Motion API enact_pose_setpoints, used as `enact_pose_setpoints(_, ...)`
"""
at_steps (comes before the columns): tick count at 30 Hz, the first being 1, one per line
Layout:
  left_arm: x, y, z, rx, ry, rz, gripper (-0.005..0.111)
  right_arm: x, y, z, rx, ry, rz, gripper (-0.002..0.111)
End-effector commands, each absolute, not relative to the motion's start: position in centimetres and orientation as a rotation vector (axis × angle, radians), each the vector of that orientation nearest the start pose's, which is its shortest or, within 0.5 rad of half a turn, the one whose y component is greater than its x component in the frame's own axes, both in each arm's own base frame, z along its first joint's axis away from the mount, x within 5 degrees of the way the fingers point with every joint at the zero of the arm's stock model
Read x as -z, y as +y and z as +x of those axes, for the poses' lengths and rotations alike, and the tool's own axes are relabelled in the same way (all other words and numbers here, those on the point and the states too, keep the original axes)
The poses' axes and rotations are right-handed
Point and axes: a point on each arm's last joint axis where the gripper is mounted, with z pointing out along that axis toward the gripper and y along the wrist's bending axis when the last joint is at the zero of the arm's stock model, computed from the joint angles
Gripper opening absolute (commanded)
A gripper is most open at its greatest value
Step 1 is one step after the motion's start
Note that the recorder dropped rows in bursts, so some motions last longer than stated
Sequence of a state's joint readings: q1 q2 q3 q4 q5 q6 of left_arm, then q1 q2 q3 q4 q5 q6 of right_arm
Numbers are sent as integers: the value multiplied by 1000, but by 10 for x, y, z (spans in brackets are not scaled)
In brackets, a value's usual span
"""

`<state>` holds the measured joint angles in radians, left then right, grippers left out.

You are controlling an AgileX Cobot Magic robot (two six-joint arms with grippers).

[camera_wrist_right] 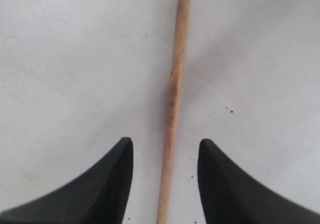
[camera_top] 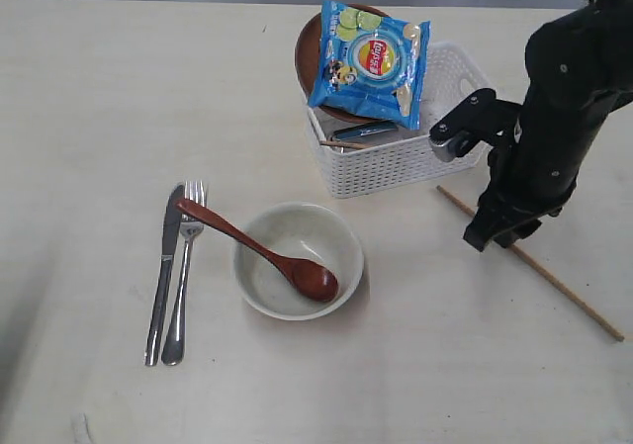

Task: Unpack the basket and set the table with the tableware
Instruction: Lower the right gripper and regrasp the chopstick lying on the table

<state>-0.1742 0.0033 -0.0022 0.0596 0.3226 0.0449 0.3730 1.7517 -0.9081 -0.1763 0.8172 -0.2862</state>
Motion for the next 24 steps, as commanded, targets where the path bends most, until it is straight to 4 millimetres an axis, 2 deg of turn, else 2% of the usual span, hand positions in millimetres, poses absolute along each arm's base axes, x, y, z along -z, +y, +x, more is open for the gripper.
enact_pose_setpoints(1, -184, -8, 53, 42, 1791, 227, 0, -143, 90, 266, 219, 2933, -1237, 41)
enact_pose_setpoints(5, -184, -8, 53, 42, 1791, 227, 0, -125, 87, 258, 213, 2956, -1270, 41)
enact_pose_setpoints(7, -184, -8, 53, 42, 1791, 227, 0, -118, 88, 259, 212, 2958, -1233, 41)
enact_pose_setpoints(14, -184, -8, 53, 42, 1791, 227, 0, -105, 89, 261, 206, 2979, -1233, 41)
enact_pose_setpoints(15, -184, -8, 53, 42, 1791, 227, 0, -106, 89, 261, 208, 2984, -1232, 36)
enact_pose_setpoints(18, -184, -8, 53, 42, 1791, 227, 0, -106, 87, 258, 218, 3019, -1242, 2)
enact_pose_setpoints(21, -184, -8, 53, 42, 1791, 227, 0, -107, 86, 255, 227, 3048, -1237, 0)
enact_pose_setpoints(24, -184, -8, 53, 42, 1791, 227, 0, -117, 86, 255, 232, 3041, -1192, 0)
